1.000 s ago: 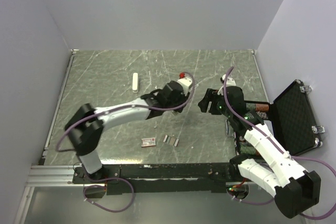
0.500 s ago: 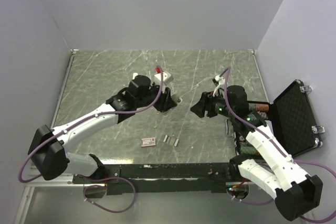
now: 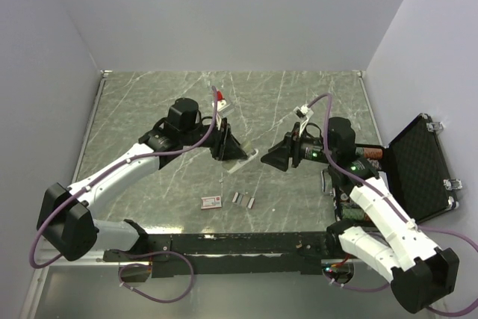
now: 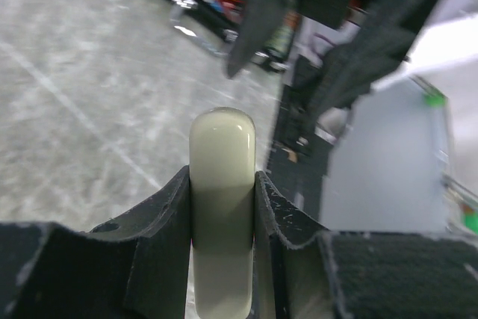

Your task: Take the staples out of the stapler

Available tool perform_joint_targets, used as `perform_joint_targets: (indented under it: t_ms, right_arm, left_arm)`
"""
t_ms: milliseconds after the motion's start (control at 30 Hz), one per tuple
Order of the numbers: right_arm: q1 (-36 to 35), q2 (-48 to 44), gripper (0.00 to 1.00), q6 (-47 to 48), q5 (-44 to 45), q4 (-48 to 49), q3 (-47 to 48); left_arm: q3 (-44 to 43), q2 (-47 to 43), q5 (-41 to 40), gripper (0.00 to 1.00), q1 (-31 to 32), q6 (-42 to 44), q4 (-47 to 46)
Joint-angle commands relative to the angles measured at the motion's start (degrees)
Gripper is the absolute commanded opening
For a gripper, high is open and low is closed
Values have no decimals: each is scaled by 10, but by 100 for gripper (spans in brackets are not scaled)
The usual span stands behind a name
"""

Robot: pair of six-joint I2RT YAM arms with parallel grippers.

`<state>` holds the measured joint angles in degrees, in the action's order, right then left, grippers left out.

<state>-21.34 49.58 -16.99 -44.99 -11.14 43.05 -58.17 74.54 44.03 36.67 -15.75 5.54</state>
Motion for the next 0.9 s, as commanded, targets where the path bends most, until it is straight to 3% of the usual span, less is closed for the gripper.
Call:
perform_joint_targets:
  t_ms: [0,433,867]
  right_arm:
    - [-1,16,66,17,-51,46,34]
    - [-28,57,64,-9,-149,109,42]
    - [-67,76,53,-7,-152,124,37]
  left_arm:
    - [-12,-1,119,1,-4,7,-3]
    - [8,-8,179,1,-5,-1,-25]
    - [21,-24,198,1,-5,-26,-68]
